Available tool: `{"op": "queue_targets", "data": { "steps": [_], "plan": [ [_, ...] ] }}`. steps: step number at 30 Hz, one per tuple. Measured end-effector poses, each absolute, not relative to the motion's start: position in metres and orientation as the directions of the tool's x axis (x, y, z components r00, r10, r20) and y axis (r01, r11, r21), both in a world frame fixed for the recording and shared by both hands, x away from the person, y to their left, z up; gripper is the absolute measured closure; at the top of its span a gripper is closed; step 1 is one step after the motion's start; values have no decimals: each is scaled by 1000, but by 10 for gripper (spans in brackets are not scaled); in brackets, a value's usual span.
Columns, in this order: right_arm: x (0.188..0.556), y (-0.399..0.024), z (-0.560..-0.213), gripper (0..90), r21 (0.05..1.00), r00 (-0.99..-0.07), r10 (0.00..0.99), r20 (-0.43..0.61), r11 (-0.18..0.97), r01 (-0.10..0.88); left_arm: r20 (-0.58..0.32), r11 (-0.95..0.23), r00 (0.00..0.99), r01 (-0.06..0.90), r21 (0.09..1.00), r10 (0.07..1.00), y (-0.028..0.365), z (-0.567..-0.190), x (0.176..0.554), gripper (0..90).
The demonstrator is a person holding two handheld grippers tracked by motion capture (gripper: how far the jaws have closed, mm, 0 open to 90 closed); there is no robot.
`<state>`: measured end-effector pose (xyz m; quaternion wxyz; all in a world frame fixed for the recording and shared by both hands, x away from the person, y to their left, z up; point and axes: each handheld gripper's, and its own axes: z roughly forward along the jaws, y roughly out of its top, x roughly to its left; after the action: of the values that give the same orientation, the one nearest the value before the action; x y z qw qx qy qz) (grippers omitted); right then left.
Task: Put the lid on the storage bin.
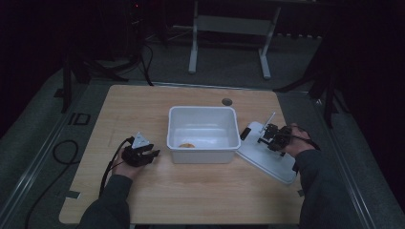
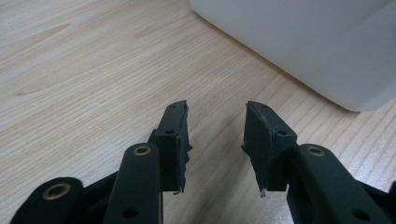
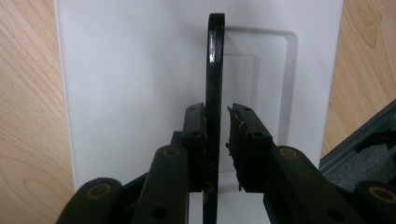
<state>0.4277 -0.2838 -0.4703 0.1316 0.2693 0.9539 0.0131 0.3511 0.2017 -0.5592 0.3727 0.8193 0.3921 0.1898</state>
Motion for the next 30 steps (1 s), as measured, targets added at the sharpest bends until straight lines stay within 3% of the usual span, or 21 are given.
{"op": "queue_targets", "data": {
  "steps": [8, 30],
  "plan": [
    [434, -285, -470, 829, 78, -824, 516, -232, 855, 513, 18, -415, 622, 501, 759, 783, 201, -559, 351, 599],
    [435, -289, -465, 844, 64, -849, 482, -214, 875, 480, 22, -424, 627, 500, 755, 779, 201, -560, 351, 599]
  ]
}}
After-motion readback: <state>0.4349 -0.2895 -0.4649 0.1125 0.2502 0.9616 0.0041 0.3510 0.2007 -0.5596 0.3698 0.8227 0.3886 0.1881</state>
